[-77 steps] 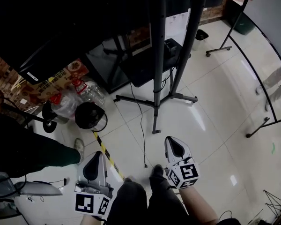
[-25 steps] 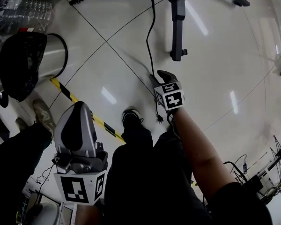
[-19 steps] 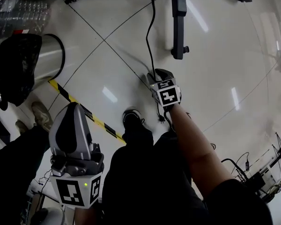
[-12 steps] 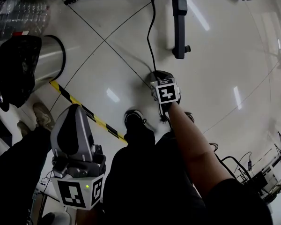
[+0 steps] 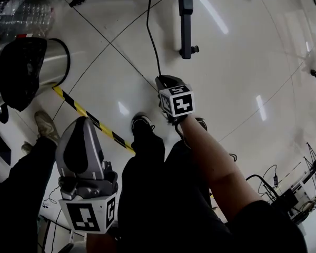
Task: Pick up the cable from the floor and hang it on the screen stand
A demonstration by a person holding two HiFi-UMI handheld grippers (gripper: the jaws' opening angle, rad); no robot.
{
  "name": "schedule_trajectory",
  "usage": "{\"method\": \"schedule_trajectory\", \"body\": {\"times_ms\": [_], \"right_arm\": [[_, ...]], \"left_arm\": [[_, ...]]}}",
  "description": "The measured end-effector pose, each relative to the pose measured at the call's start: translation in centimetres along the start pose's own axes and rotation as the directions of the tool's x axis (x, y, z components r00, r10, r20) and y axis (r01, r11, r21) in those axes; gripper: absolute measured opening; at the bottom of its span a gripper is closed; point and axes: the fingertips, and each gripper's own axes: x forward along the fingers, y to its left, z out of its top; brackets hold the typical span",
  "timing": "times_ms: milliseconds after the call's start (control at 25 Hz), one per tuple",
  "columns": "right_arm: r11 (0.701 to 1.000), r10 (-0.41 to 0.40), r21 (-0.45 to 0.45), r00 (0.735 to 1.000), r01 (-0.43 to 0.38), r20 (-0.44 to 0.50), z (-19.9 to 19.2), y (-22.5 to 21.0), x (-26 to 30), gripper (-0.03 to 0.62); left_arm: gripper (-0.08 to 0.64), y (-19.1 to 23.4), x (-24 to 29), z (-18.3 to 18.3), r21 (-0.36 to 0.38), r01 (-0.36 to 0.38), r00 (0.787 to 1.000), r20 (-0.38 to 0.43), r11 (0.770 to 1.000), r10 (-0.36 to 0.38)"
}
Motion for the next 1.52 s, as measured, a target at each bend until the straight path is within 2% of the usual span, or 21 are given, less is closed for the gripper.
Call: {"method": "schedule_trajectory", "body": {"times_ms": [160, 360, 480, 640, 920, 1080, 1240, 1360, 1520], "right_arm": [[0.999, 0.033, 0.027, 0.997, -0.035, 0.069, 2.9, 1.5, -3.7, 0.034], [0.998, 0.055, 0.005, 0.991, -0.056, 0.122, 6.3, 2.9, -8.0, 0.034], [0.998, 0.066, -0.028, 0.986, -0.062, 0.155, 8.6, 3.9, -11.2, 0.034], [0.992, 0.103, -0.094, 0.973, -0.085, 0.205, 12.4, 5.8, -16.4, 0.034], [0.976, 0.182, -0.170, 0.935, -0.135, 0.304, 18.2, 9.7, -26.0, 0.032], [0.960, 0.220, -0.246, 0.907, -0.135, 0.358, 21.3, 11.6, -30.8, 0.032], [0.948, 0.262, -0.279, 0.879, -0.156, 0.398, 23.7, 13.0, -35.9, 0.032], [0.938, 0.256, -0.323, 0.886, -0.130, 0.388, 24.5, 13.7, -39.9, 0.032], [0.893, 0.261, -0.443, 0.894, -0.081, 0.364, 26.8, 15.1, -44.8, 0.032]], "left_arm": [[0.005, -1.5, -1.2, 1.7, -0.022, 0.006, 1.000, -0.002, 1.000, -0.006], [0.005, -1.6, -1.7, 3.5, -0.016, -0.030, 0.999, -0.030, 0.999, 0.029], [0.005, -1.7, -1.9, 4.6, -0.031, -0.039, 0.998, -0.054, 0.999, 0.037], [0.005, -2.0, -2.4, 6.8, -0.086, -0.064, 0.997, -0.057, 0.994, 0.059], [0.005, -4.5, -3.3, 11.0, -0.093, -0.046, 0.997, -0.058, 0.995, 0.041], [0.005, -6.2, -3.4, 14.1, -0.097, -0.014, 1.000, -0.020, 0.995, 0.013], [0.005, -7.7, -4.0, 17.0, -0.096, -0.014, 1.000, 0.008, 0.995, 0.015], [0.005, -8.8, -5.1, 19.3, -0.096, -0.017, 0.999, 0.048, 0.995, 0.021], [0.005, -10.0, -6.1, 24.3, -0.090, -0.014, 0.994, 0.104, 0.996, 0.023]]}}
